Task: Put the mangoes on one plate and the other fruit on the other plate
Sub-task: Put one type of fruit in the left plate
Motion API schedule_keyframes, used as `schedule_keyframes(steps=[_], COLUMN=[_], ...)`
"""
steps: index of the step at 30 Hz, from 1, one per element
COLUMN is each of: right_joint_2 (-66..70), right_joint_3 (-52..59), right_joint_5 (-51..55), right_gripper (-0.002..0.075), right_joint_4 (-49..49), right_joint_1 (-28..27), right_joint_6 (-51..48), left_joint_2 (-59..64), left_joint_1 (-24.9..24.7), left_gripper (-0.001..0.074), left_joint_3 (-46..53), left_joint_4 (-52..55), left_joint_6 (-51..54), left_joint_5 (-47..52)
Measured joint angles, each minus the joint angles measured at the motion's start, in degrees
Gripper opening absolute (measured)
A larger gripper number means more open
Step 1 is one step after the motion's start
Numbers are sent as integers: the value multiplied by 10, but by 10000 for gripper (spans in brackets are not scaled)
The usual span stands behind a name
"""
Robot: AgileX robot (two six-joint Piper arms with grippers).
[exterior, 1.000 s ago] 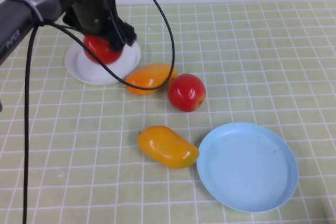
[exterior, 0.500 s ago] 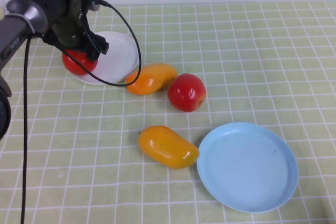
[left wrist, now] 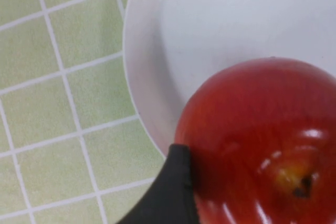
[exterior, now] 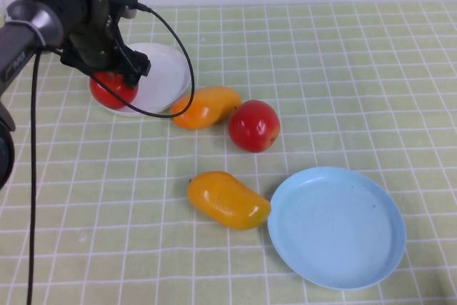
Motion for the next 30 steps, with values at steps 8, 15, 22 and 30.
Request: schedule_keyframes(steps=[8, 15, 22, 30], right_joint_2=[0, 0, 0, 0], right_joint_3=[0, 0, 0, 0], right_joint_5=[0, 0, 0, 0], right_gripper=[-16, -16, -16, -16], right_joint_4=[0, 0, 0, 0], right_joint_1=[0, 0, 0, 0], right_joint_6=[0, 0, 0, 0], left_joint_2=[-25, -38, -38, -32], left_joint_1=[0, 0, -44, -176], left_gripper=[668, 668, 669, 669], left_joint_3=[-61, -161, -167, -167], left_joint_4=[-2, -75, -153, -128], left_joint_6=[-9, -11, 7, 10], left_joint_5=[59, 130, 140, 140])
